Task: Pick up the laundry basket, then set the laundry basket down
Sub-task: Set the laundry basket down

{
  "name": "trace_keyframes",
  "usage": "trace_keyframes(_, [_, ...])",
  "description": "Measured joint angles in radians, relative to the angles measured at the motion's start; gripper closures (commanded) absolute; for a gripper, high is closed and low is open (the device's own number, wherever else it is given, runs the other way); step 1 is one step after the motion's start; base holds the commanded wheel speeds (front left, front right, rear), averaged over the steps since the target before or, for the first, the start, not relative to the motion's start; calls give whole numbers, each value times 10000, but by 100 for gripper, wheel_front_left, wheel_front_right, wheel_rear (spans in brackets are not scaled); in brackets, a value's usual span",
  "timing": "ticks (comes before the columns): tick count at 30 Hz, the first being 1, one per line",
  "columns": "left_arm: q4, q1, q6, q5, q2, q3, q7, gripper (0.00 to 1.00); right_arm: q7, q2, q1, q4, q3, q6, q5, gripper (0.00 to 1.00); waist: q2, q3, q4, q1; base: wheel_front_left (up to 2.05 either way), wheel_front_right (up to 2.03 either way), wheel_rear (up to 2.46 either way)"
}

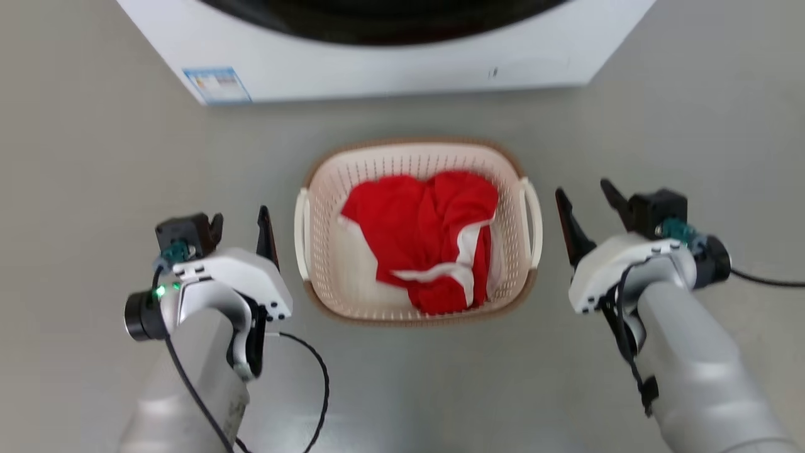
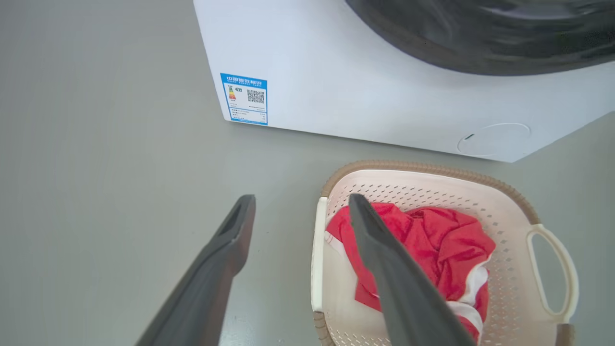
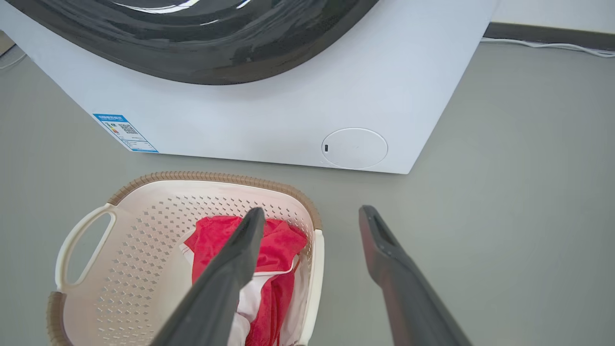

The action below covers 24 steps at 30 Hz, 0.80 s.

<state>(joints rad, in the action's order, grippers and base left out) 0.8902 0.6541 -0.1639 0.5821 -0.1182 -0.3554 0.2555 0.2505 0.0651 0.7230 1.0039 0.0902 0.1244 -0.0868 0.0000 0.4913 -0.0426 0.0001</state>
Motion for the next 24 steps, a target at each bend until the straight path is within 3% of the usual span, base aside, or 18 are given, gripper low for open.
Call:
trace_keyframes(11, [-1250,-2328,782,-1452,282,2063,2,0,2,-38,-1797,-1221,-228,0,288,0,1,-2455,122,0,0,0,0])
trace_keyframes(24, [-2230,-4140,1400,-2416,568,3411,2,0,2,230,-3640,-3035,-548,0,357,0,0,-4343,500,-1,0,0,0])
